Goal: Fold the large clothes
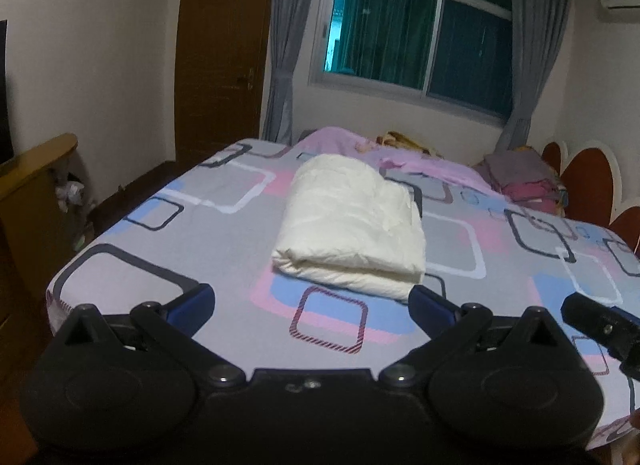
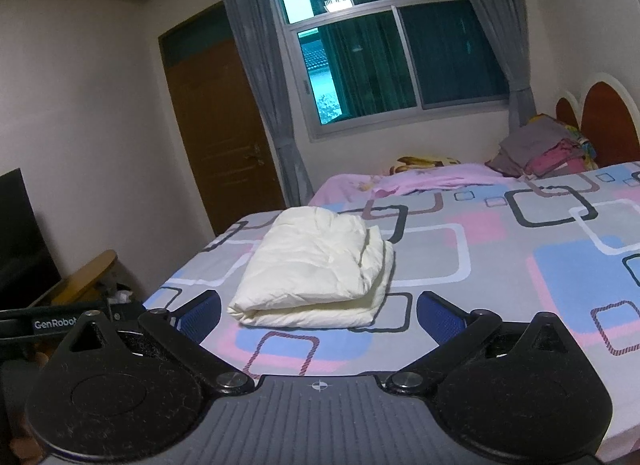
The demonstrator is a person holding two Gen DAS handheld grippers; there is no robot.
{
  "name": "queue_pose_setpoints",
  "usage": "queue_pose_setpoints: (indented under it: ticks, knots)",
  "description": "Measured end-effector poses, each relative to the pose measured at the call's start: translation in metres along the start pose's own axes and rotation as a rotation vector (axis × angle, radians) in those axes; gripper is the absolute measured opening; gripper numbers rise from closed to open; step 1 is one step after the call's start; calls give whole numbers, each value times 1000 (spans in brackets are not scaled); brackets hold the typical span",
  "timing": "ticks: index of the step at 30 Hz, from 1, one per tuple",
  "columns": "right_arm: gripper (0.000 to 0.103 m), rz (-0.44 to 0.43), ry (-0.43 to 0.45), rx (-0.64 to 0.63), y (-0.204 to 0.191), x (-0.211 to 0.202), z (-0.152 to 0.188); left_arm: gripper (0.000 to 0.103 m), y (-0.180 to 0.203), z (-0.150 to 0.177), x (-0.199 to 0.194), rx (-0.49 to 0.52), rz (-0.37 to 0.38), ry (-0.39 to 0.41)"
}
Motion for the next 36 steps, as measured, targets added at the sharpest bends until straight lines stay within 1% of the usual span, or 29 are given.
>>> queue_pose_setpoints:
  ticks: [5,7,11,18,30,34,36]
  knots:
    - [103,7,2,-6,0,1,0,103,-1,-1,-5,29,-16,18]
    - [103,9,2,-8,-1,1,-1,103,0,-2,-6,44,-11,15]
    - [103,12,9,-15,-3,1,-1,103,1,-4,-8,52,-10,24]
    - [103,12,3,-12,-2,4,-1,103,1,-6,-5,54,-16,16]
    - [103,4,-15,-10,-2,16,-1,103,-1,-9,7,58,-32,3]
    - [103,9,-30,-2,3,25,1,103,1,-7,17,66,-27,-19]
    - [103,13,-36,6,7,30,2,102,4,-6,25,75,-12,-24]
Point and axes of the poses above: each gripper's, at about its wrist camera, not at the fingertips, and x roughly the way its jaws point, y to its right, z to its underside, the point moved 5 cm from there along x, roughly the way its jaws point, and after that the axes turned 9 degrees about -z, right-handed, at the moved point
